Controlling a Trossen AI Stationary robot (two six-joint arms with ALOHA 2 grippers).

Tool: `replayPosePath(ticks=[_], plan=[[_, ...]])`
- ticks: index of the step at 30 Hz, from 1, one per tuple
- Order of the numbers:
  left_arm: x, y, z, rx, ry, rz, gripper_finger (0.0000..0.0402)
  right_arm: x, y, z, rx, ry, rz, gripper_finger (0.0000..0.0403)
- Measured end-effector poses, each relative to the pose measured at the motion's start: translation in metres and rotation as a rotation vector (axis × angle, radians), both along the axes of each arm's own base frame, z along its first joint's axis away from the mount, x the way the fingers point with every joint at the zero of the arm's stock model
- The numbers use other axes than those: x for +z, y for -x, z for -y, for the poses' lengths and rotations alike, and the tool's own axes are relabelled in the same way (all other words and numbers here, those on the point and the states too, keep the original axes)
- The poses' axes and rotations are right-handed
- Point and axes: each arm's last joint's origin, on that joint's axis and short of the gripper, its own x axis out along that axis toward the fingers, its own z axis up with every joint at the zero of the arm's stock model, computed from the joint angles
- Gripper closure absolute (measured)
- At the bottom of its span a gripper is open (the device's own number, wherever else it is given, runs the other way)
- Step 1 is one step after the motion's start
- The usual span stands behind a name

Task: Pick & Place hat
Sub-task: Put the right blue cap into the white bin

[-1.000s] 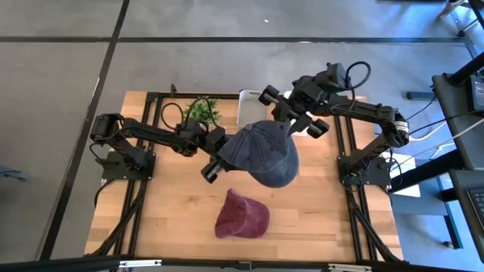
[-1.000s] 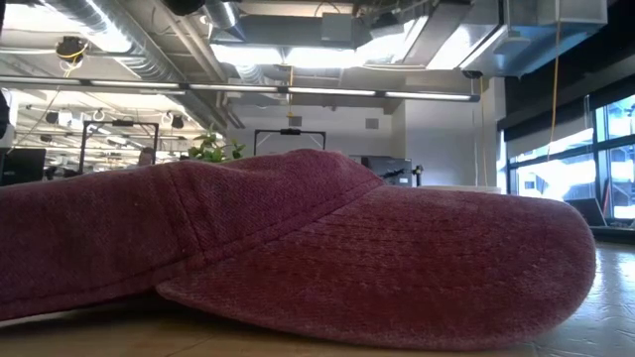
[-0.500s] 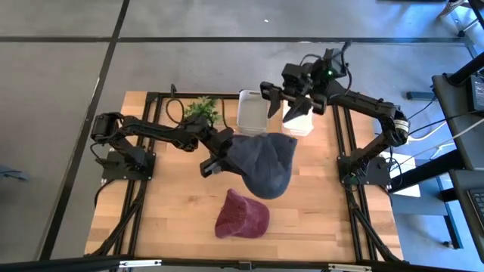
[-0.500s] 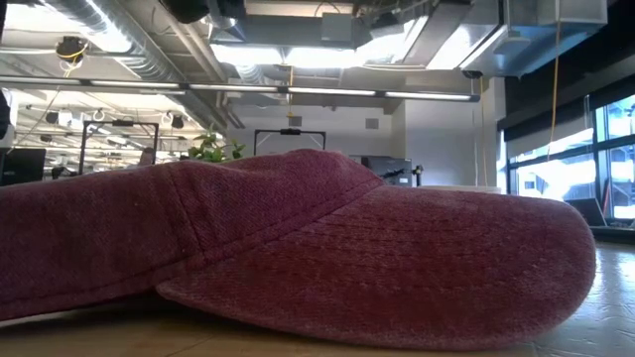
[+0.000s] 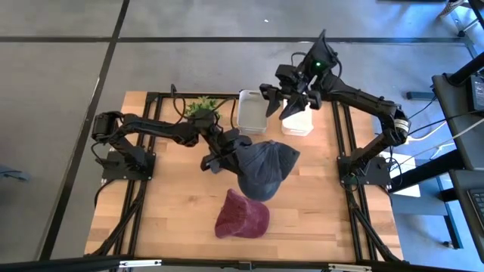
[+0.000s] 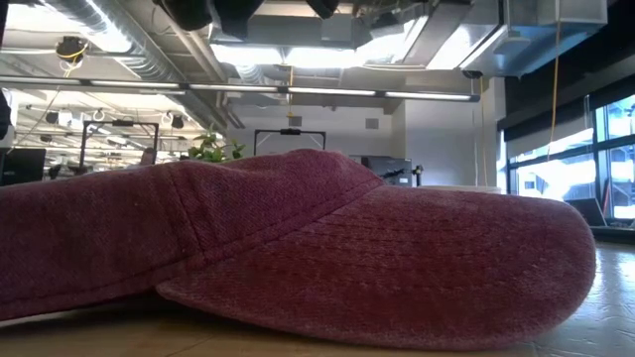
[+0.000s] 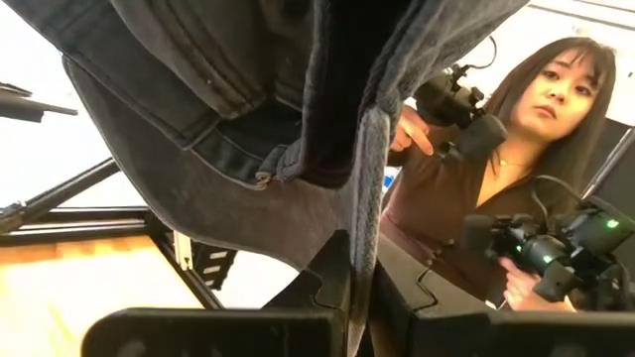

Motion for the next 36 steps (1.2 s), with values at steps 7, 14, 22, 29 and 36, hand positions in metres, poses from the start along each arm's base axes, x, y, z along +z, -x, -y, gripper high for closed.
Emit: replayPosePath(ticks=[7, 14, 22, 29, 36], plan=[[0.000, 0.001, 0.000, -0.026, 0.016, -0.027, 0.0390, -0.005, -0.005, -0.008, 0.008, 0.013, 0.021, 0.0205], [0.000, 0.001, 0.001, -0.029, 0.026, -0.037, 0.0391, 0.013, -0.010, -0.018, -0.147, 0.061, 0.198, 0.0205], [0.001, 0.000, 0.001, -0.013, 0.030, -0.032, 0.0390, 0.035, -0.006, -0.017, -0.549, 0.278, 0.241, 0.0205], [0.001, 0.000, 0.001, -0.014, 0.041, -0.046, 0.0390, 0.031, 0.015, -0.021, -0.637, 0.397, -0.096, 0.0205], [0.001, 0.000, 0.001, -0.014, 0.045, -0.051, 0.0390, 0.010, 0.022, -0.031, -0.525, 0.357, -0.318, 0.0205]])
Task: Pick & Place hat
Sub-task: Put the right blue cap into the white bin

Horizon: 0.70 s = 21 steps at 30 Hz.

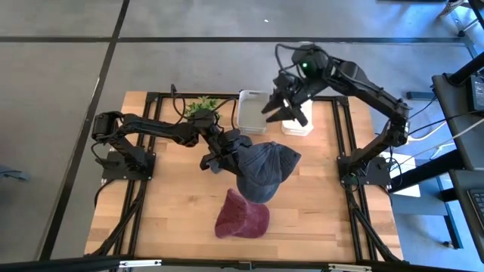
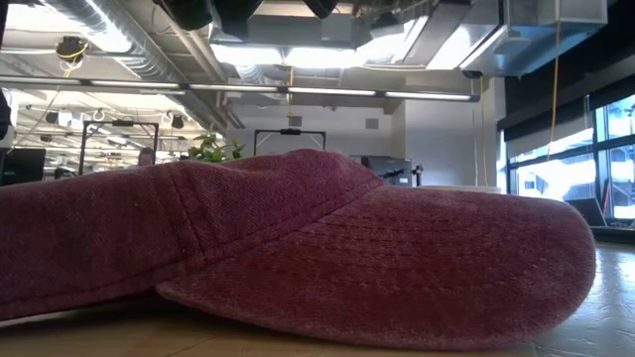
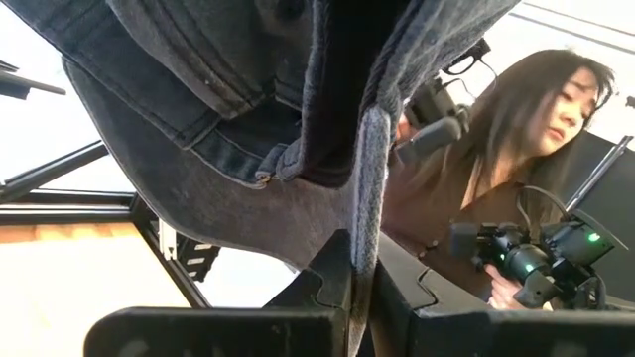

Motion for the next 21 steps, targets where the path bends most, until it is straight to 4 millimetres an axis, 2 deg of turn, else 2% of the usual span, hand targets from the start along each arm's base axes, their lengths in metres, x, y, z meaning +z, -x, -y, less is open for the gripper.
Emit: replayPosePath(ticks=[10, 16, 21], plan=[[0.000, 0.000, 0.000, 0.002, -0.017, 0.021, 0.0390, -0.027, -0.007, -0.002, -0.003, -0.075, -0.129, 0.0205], [0.000, 0.000, 0.000, -0.013, -0.020, 0.019, 0.0390, -0.023, -0.007, -0.002, -0.005, -0.122, -0.120, 0.0205], [0.000, 0.001, 0.001, -0.034, -0.024, 0.018, 0.0390, -0.018, -0.005, -0.006, 0.106, -0.253, -0.099, 0.0181]])
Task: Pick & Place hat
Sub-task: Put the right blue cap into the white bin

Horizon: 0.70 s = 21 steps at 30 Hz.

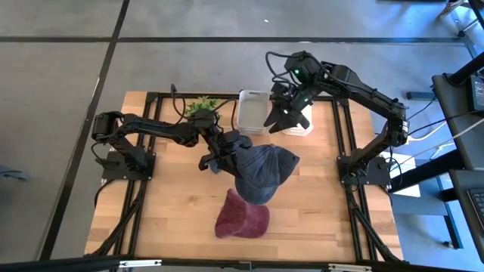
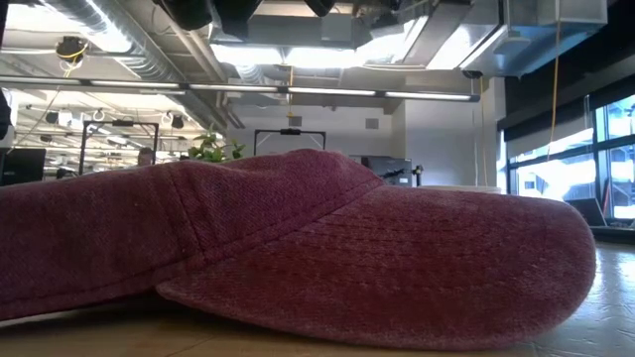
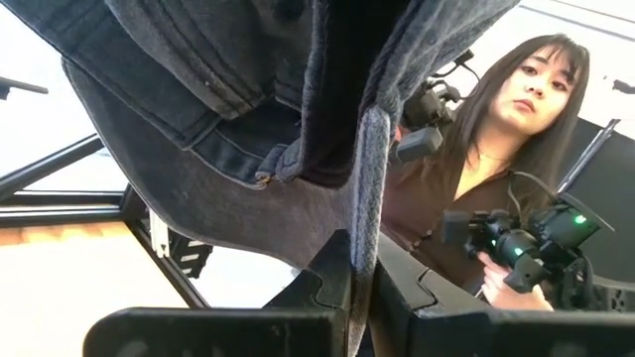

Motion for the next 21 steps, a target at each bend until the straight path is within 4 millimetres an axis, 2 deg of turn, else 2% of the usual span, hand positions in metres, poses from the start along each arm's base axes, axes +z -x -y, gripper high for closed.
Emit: replayPosePath(ticks=[8, 15, 21], plan=[[0.000, 0.000, 0.000, 0.004, -0.026, 0.035, 0.0390, 0.001, -0.004, -0.013, 0.019, -0.045, -0.031, 0.0108], [0.000, 0.000, 0.000, 0.007, -0.036, 0.048, 0.0390, 0.002, -0.009, -0.034, 0.126, -0.051, -0.008, 0.0099], [0.000, 0.000, -0.001, 0.018, -0.034, 0.048, 0.0390, 0.003, -0.012, -0.045, 0.161, -0.043, 0.014, 0.0102]])
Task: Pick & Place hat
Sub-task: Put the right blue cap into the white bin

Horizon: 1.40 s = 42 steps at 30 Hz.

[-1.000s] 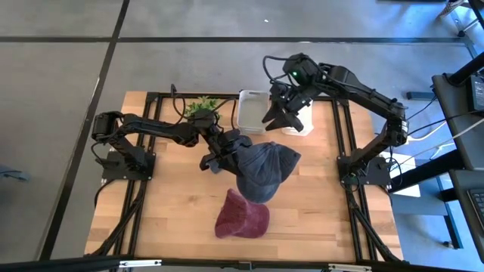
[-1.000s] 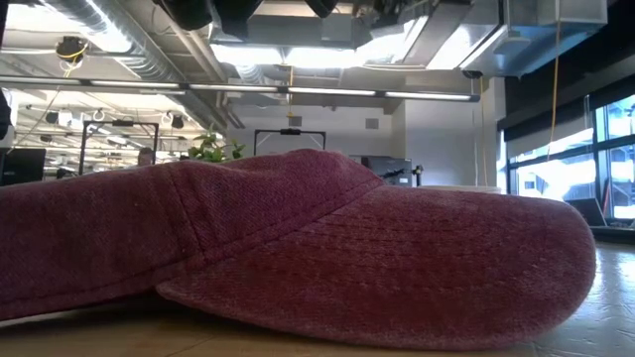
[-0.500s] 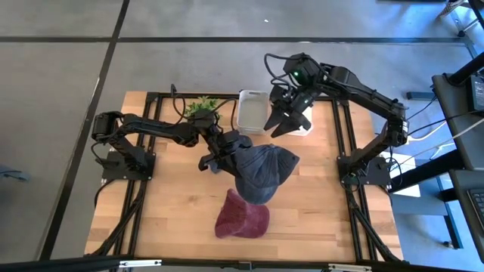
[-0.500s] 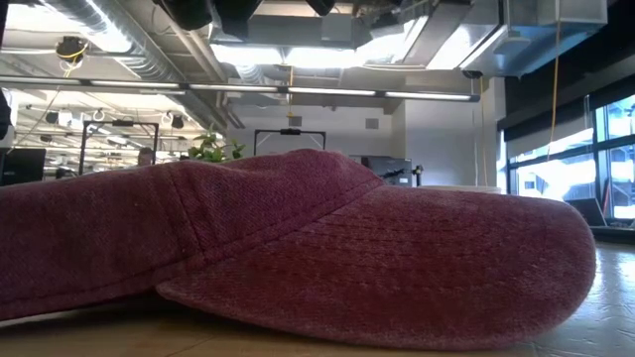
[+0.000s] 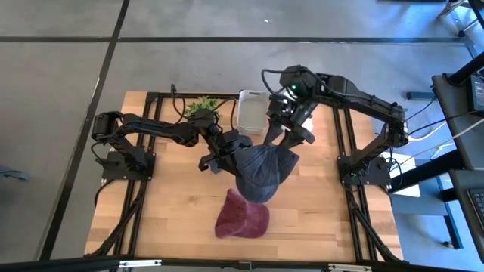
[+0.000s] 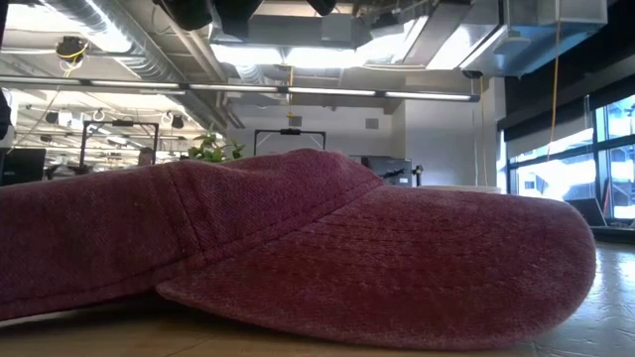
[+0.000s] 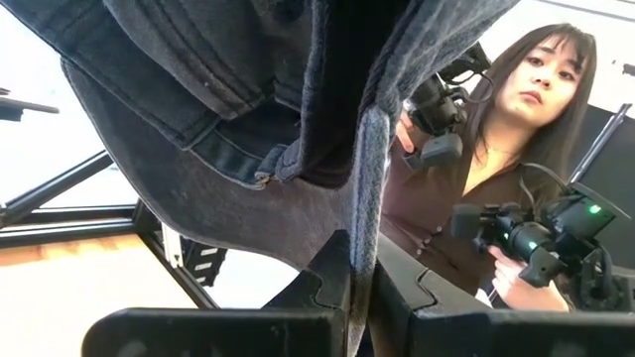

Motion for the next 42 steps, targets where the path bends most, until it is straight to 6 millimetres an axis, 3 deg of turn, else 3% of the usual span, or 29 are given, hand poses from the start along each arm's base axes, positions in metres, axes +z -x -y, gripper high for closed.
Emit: replayPosePath(ticks=[6, 19, 32, 37, 42], plan=[[0.000, 0.000, 0.000, 0.011, 0.002, 0.001, 0.0390, 0.001, -0.002, -0.003, -0.009, -0.004, 0.000, 0.0155], [0.000, 0.000, 0.000, 0.014, 0.008, -0.005, 0.0387, 0.001, -0.002, -0.002, -0.011, 0.001, -0.001, 0.0356], [0.001, 0.000, 0.000, 0.019, 0.013, -0.005, 0.0356, 0.004, 0.000, -0.002, -0.012, 0.005, 0.018, 0.0357], [0.006, 0.002, -0.004, -0.004, 0.029, 0.019, 0.0321, 0.019, 0.007, -0.003, -0.009, 0.024, 0.059, 0.0357], [0.013, 0.012, -0.021, -0.044, 0.024, 0.021, 0.0293, 0.035, 0.022, -0.006, 0.001, 0.041, 0.046, 0.0357]])
